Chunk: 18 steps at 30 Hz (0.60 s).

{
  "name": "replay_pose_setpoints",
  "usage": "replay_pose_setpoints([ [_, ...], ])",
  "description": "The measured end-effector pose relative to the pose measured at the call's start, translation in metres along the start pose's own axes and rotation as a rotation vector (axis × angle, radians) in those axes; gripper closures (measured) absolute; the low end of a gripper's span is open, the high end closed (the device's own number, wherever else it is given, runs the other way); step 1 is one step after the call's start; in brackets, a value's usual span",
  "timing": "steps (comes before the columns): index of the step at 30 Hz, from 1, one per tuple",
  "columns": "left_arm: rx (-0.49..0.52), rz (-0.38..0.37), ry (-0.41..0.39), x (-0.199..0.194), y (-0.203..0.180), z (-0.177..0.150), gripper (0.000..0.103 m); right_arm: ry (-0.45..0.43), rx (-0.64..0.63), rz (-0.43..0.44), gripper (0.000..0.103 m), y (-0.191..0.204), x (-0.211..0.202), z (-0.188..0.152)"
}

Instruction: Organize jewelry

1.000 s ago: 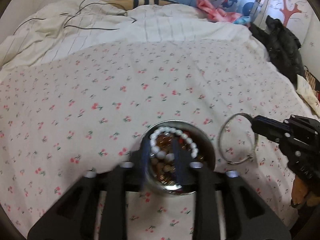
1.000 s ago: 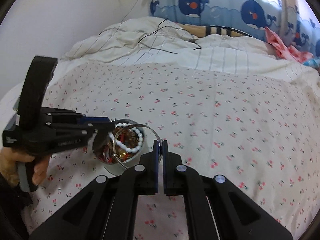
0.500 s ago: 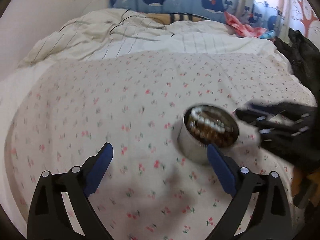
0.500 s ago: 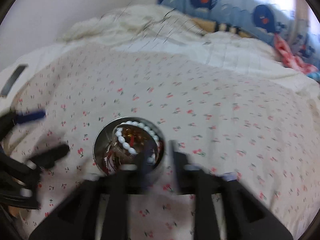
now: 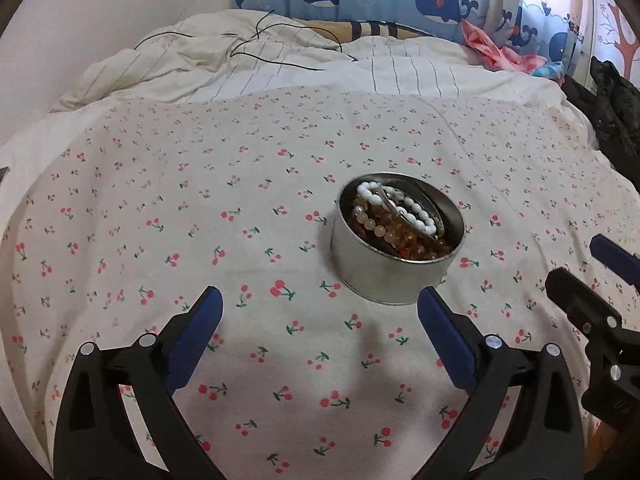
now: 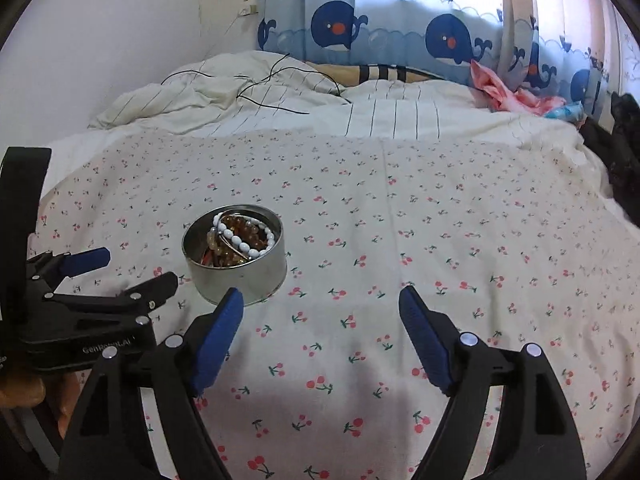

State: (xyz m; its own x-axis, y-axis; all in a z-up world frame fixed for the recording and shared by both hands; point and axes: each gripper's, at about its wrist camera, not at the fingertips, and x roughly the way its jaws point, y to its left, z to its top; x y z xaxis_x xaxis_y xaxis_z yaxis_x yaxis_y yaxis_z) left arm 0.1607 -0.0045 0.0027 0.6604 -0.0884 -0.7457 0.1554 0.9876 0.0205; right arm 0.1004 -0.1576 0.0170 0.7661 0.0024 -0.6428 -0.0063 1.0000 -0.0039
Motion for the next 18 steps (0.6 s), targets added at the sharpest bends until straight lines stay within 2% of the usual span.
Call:
replay_pose_setpoints([
  [7, 0.003, 0.031, -0.012, -0.003, -0.001, -0.001, 0.009, 0.034, -0.004, -0.03, 0.025, 0.0, 0.007, 0.0],
  [11, -0.025, 0.029, -0.008, -0.003, 0.005, -0.001, 0.009, 0.034, 0.003, -0.04, 0.024, -0.001, 0.009, 0.002],
  [18, -0.013, 0.024, -0.006, -0.003, 0.003, -0.001, 0.008, 0.042, -0.007, -0.043, 0.02, 0.003, 0.012, 0.001],
])
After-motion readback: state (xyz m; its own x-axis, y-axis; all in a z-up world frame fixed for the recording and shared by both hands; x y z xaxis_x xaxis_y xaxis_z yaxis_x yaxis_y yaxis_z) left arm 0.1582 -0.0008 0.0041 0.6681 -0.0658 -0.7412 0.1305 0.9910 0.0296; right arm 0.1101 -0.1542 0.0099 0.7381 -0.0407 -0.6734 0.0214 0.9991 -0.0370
